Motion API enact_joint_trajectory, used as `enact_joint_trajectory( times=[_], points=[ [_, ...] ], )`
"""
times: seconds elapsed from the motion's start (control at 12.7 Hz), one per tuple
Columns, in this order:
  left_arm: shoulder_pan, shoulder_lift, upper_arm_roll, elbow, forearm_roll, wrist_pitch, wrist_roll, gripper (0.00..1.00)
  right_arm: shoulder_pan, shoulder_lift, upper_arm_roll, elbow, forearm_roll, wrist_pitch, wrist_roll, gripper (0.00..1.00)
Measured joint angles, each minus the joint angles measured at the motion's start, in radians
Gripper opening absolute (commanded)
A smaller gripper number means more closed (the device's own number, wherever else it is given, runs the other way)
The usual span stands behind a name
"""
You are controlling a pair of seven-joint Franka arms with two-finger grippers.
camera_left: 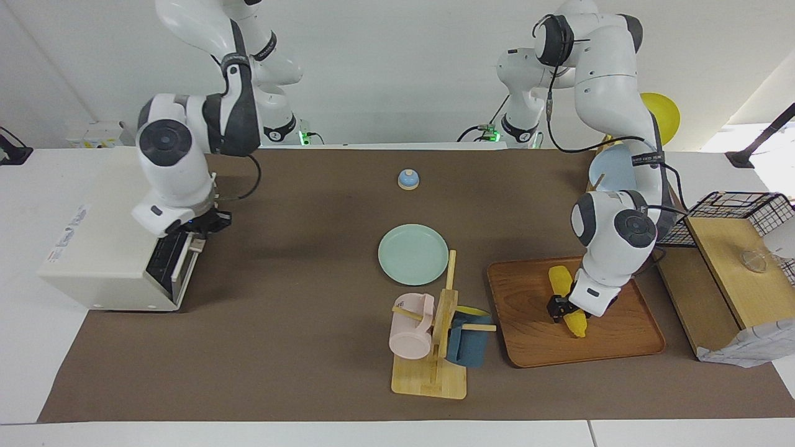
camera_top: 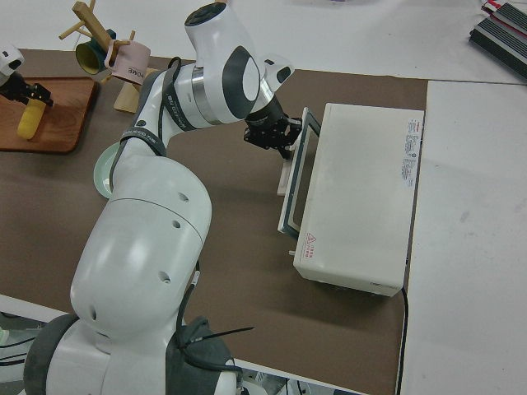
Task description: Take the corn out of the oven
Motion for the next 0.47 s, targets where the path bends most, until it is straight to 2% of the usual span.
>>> enact_joint_trajectory(
  times=[0.08,0.31,0.47],
  points=[
    [0.003,-0.022,0.004,0.013,0.000,-0.036,0.000,1.00,-0.023,-0.011,-0.005,0.001,0.038,-0.001,-0.010,0.99],
    [0.055,-0.191,0.014,0.044,0.000,-0.295,0.004,1.00,-0.050,-0.062,-0.008,0.053,0.247,-0.064,-0.010,1.00],
    [0.094,-0.339,0.016,0.045,0.000,-0.497,0.025,1.00,-0.045,-0.106,-0.002,0.154,0.283,-0.191,-0.004,1.00]
  ],
)
